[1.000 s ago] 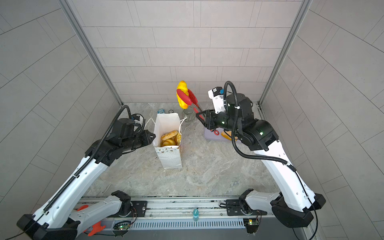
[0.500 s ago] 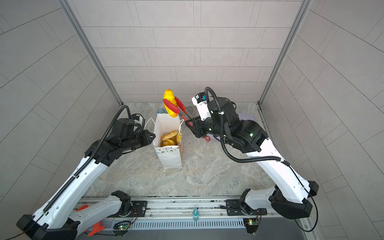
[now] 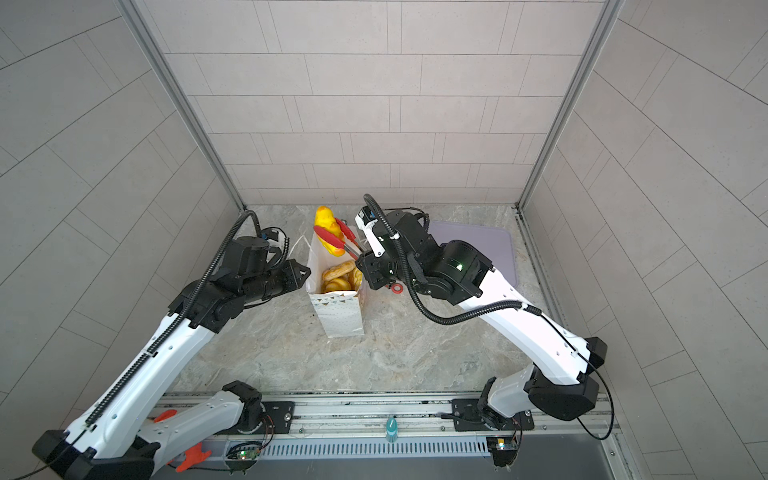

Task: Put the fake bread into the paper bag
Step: 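Lower the striped bread into the bag and open the tongs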

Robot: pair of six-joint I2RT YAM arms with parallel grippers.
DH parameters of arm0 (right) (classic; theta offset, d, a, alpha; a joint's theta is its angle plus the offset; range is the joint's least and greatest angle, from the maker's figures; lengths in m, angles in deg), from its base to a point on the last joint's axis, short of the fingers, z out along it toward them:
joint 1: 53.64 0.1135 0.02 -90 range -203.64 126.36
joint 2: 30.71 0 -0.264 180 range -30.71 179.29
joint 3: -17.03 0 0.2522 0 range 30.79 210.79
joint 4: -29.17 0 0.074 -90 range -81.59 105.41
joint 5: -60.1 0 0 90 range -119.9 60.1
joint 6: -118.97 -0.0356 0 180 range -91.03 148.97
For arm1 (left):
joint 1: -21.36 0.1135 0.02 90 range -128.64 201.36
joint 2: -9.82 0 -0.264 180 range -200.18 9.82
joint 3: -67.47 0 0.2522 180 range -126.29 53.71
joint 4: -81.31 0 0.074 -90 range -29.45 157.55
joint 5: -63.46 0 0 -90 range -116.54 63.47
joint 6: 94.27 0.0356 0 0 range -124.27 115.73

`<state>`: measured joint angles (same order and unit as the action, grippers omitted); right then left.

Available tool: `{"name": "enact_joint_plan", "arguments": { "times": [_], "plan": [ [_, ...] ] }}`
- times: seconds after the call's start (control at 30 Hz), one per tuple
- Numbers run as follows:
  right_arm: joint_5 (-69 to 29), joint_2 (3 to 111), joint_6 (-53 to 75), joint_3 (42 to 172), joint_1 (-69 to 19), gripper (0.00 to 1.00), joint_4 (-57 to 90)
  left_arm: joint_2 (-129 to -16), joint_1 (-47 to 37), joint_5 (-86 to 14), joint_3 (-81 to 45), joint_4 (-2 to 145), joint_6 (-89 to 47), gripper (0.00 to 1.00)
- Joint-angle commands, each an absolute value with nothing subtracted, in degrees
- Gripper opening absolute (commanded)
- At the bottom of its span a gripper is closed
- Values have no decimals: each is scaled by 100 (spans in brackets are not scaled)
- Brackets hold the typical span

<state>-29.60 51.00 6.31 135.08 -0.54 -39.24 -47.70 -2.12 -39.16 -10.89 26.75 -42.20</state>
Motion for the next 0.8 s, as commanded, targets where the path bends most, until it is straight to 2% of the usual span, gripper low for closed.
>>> {"name": "enact_joint_plan", "arguments": {
  "times": [0.0, 0.77],
  "plan": [
    [-3230, 5135, 708, 13688, 75, 36, -3973, -4664, -181, -3881, -1021, 2747, -4235, 17],
    [-3752, 5583, 778, 13387, 340, 37, -4593, -4666, -175, -3889, -969, 2783, -4242, 17]
  ]
}}
